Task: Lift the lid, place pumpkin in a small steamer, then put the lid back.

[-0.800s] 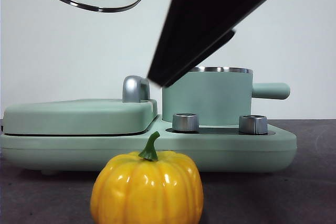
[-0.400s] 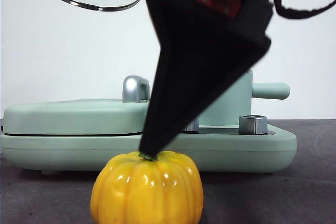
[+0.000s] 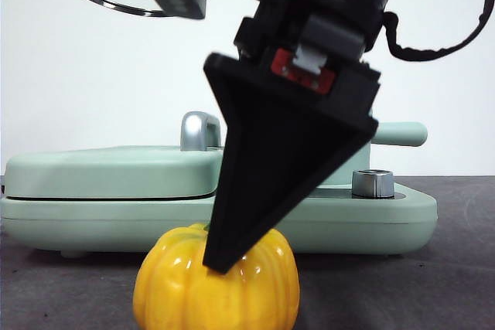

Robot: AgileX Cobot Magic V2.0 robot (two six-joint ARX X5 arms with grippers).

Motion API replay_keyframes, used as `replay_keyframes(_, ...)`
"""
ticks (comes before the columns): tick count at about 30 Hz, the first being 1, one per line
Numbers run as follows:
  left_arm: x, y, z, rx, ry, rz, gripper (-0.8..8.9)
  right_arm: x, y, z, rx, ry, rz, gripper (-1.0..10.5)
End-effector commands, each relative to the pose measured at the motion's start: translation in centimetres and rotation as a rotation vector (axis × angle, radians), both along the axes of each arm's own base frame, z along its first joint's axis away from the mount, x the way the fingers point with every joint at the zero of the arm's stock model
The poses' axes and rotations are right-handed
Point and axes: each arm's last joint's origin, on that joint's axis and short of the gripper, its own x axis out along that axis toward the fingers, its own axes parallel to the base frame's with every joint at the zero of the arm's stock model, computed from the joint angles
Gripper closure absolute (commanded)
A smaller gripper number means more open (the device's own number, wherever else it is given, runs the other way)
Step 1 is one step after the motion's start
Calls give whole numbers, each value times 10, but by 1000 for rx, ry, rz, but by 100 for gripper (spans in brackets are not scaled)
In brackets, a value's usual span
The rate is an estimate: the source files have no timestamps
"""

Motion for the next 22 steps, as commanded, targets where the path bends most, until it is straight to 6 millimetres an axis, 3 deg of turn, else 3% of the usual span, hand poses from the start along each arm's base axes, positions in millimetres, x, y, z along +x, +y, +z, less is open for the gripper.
replay_keyframes(1, -1, 0, 12, -39, -52, 1, 804, 0, 8, -4, -5, 7, 25, 473)
replay_keyframes(22, -1, 0, 13, -45, -62, 1, 804, 3, 12, -15, -19, 30, 22, 496)
